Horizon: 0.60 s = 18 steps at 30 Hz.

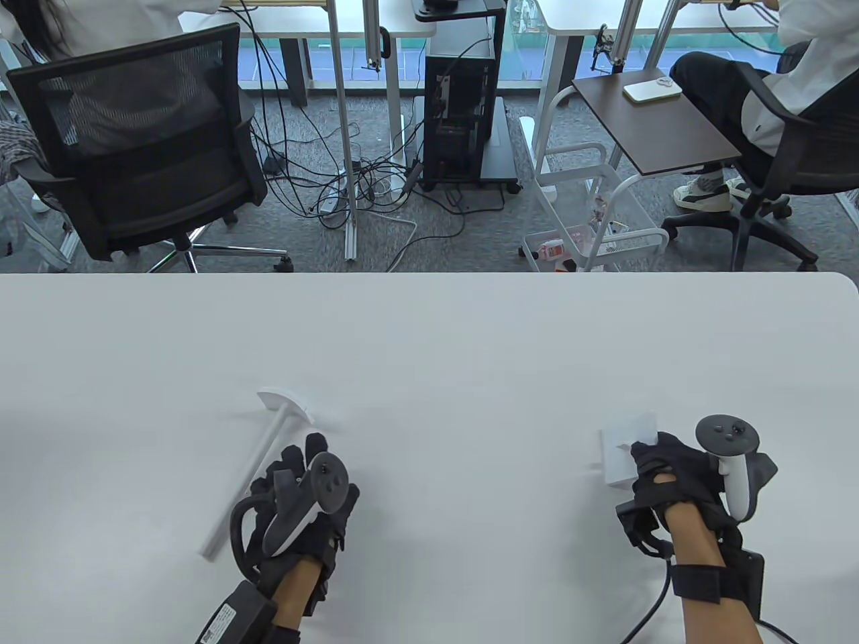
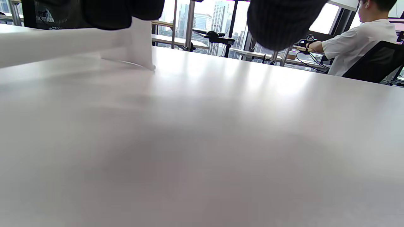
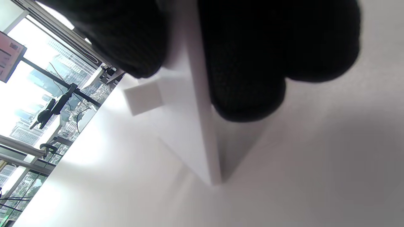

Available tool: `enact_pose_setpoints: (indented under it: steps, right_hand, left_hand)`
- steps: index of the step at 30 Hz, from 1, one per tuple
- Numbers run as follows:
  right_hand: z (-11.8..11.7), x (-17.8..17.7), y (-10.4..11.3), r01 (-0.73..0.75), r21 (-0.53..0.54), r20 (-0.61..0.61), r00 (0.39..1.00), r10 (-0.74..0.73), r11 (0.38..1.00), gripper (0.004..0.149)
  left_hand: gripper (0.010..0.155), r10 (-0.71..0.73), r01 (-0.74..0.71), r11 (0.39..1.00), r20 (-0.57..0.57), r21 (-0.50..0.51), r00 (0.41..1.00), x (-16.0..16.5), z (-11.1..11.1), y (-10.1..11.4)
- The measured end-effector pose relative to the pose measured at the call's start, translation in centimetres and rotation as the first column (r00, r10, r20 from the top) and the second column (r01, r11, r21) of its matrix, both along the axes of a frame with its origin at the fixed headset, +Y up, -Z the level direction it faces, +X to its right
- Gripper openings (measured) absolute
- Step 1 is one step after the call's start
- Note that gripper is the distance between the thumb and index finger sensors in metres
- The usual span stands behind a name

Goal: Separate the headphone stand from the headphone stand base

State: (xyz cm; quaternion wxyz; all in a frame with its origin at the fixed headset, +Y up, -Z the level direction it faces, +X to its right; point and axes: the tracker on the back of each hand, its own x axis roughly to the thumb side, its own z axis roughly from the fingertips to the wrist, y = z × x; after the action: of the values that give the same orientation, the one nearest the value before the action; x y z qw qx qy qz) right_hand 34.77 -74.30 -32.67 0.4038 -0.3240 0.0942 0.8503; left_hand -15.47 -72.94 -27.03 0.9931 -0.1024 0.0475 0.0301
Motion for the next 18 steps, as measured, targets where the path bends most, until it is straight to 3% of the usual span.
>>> enact_pose_setpoints:
  steps: [6,12,18]
  right_hand:
    - [0.2,2.0,-0.7,-0.082,-0.076,0.088,0.992,0.089,0.994,0.058]
    - [0.2,2.3,-1.5,-0.256,-0.179,0.103,0.955,0.277,0.95,0.061]
    - [0.1,1.8,-1.8,-0.327,-0.224,0.098,0.93,0.355,0.918,0.061]
  left_hand:
    - [0.089,-0.056,0.06,0.996,0.057,-0.07,0.997,2.5,0.2,-1.0]
    - [0.089,-0.066,0.07,0.993,0.047,-0.094,0.997,2.3,0.0,-1.6]
    - [0.089,-0.071,0.074,0.993,0.027,-0.091,0.997,1.8,-0.1,-1.7]
